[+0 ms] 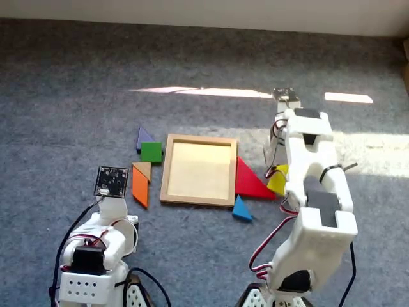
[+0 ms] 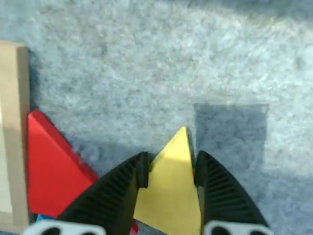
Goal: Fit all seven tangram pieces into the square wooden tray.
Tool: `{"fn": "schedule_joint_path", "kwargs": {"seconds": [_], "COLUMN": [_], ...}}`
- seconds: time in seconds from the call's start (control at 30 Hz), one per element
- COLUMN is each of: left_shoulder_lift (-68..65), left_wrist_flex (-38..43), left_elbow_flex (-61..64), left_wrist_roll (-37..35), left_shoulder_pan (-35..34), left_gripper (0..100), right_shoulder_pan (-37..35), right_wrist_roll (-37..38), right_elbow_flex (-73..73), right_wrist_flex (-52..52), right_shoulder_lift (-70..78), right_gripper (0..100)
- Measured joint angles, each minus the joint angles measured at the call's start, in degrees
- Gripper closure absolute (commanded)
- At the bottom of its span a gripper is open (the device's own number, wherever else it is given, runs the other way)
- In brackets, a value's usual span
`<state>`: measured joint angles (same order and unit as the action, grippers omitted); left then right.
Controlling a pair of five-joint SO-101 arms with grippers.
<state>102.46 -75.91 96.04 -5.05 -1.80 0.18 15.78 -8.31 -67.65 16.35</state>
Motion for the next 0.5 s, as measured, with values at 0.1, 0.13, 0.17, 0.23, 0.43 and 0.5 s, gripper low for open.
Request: {"fn": "schedule_joint_path", "kwargs": {"seconds": [0.1,0.13,0.17,0.23,0.43,0.5], "left_shoulder_lift": [0.0,0.0,0.0,0.0,0.0,0.0], "left_wrist_flex": [0.0,0.0,0.0,0.0,0.0,0.0], "left_elbow_flex": [0.0,0.0,0.0,0.0,0.0,0.0], "left_wrist_roll": [0.0,0.0,0.0,0.0,0.0,0.0], "left_shoulder_pan": [0.0,0.0,0.0,0.0,0.0,0.0], "left_gripper": [99,99,99,99,99,99], "right_shoulder_pan": [0.18,0.09,0.0,-0.35,-5.54,-5.89], "right_wrist_roll": [0.0,0.0,0.0,0.0,0.0,0.0], "right_elbow_flex": [0.0,0.0,-0.18,-2.02,-11.6,-14.68], "right_wrist_flex": [-1.05,-1.23,-1.41,-1.67,4.13,8.0], "right_shoulder_lift": [-5.54,-7.56,-9.32,-12.75,-15.65,-15.82], "right_gripper": [77.7,77.3,77.3,77.3,81.7,89.1]}}
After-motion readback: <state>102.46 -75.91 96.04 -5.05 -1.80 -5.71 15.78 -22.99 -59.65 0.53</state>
